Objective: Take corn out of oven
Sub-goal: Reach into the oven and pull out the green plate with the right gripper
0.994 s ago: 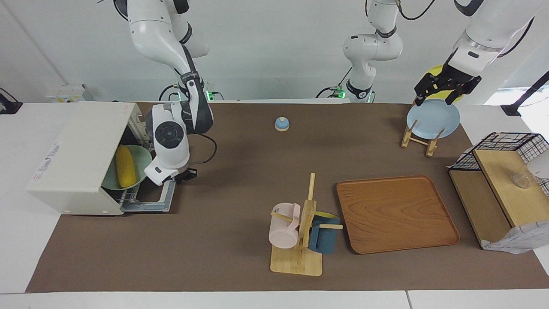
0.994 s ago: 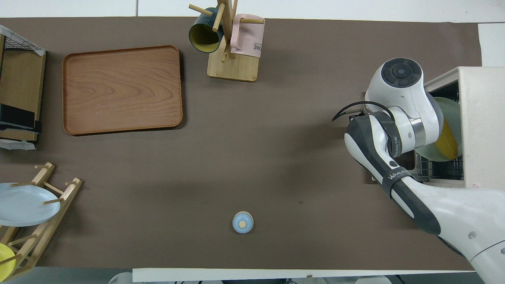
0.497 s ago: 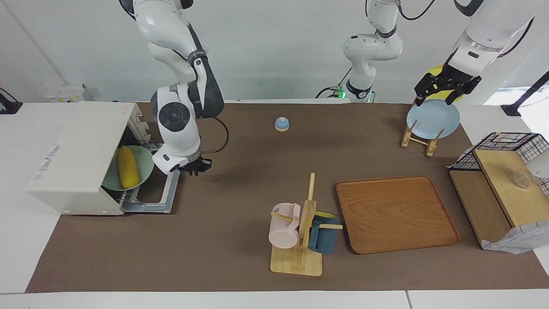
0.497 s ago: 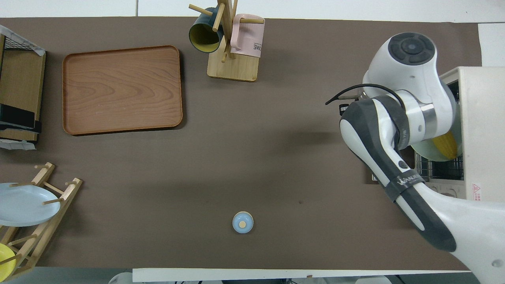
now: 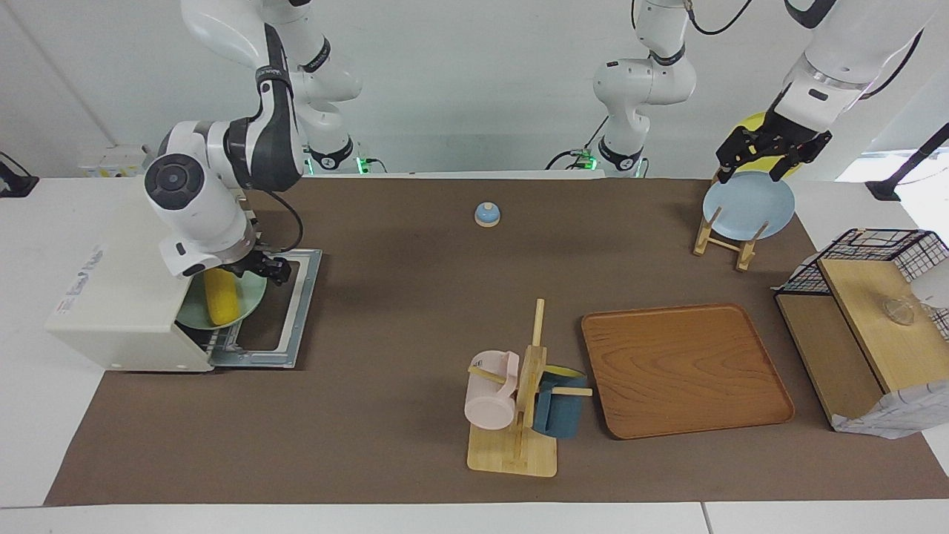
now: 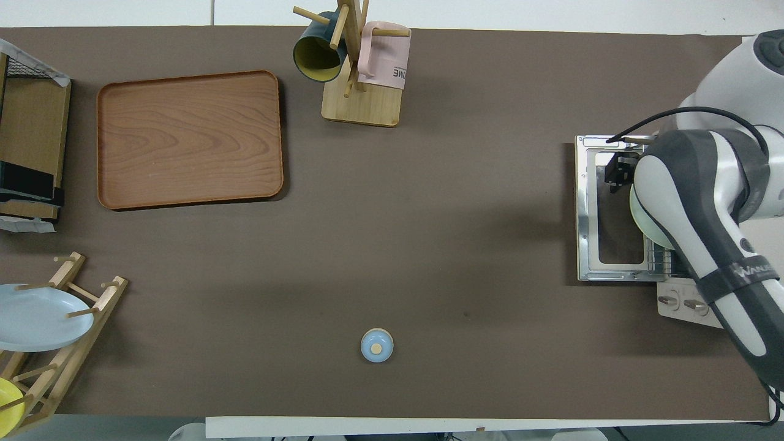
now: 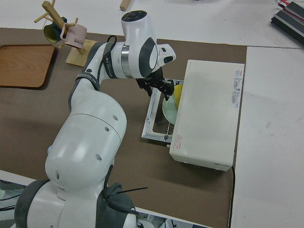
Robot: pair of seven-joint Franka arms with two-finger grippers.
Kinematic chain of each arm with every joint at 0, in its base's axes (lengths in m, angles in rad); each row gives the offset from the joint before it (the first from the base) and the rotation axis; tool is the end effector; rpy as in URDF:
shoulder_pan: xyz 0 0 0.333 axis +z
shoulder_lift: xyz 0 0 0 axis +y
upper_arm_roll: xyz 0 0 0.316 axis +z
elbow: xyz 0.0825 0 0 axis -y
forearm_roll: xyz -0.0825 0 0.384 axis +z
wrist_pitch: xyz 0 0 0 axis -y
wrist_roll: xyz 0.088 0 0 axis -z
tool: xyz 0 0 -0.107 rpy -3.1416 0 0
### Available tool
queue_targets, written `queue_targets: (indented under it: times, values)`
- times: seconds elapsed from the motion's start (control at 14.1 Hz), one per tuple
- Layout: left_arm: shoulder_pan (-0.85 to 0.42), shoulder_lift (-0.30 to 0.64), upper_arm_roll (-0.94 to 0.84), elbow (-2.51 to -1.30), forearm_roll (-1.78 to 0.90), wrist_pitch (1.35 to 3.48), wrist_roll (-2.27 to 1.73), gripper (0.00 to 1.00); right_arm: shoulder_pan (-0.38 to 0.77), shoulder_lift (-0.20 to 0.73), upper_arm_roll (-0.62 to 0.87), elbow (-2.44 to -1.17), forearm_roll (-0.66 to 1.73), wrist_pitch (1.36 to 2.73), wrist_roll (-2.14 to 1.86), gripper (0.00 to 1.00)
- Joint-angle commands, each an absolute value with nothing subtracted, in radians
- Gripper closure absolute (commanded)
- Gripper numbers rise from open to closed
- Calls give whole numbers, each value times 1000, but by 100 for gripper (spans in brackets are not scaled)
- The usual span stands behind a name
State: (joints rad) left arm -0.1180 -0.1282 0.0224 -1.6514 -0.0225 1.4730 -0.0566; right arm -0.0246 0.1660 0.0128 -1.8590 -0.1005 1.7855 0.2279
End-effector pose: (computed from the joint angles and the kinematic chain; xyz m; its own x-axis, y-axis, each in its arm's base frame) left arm 0.5011 -0.0498 0.6464 0.9978 -0.0414 -0.0515 -0.0403 -0.9989 0.0225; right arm 0.5750 -0.0157 0.4122 0.9533 -0.2150 -0.2121 -0.1882 -0.9722 0.1396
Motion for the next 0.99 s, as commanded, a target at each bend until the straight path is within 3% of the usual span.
queue_targets:
  times: [0.0,0.21,0.71,0.78,0.92]
  values:
    - [-121,-143,25,-1658,-5,1462,-48,0,-49,126,21,-1942,-86,1871,177,30]
    - [-121,-143,25,-1658,-5,1462,-48,0,-55,110,21,-1997,-92,1943,143,41]
    - [-121,-143,26,-1658,-5,1462,-48,0,-51,126,21,-2045,-199,2019,103,51]
    - [-121,-143,25,-1658,-5,1462,-48,0,-49,126,21,-2046,-201,2020,98,57]
    - [-121,-143,25,-1658,-5,1462,-48,0,-46,126,21,-2046,-216,2022,88,87]
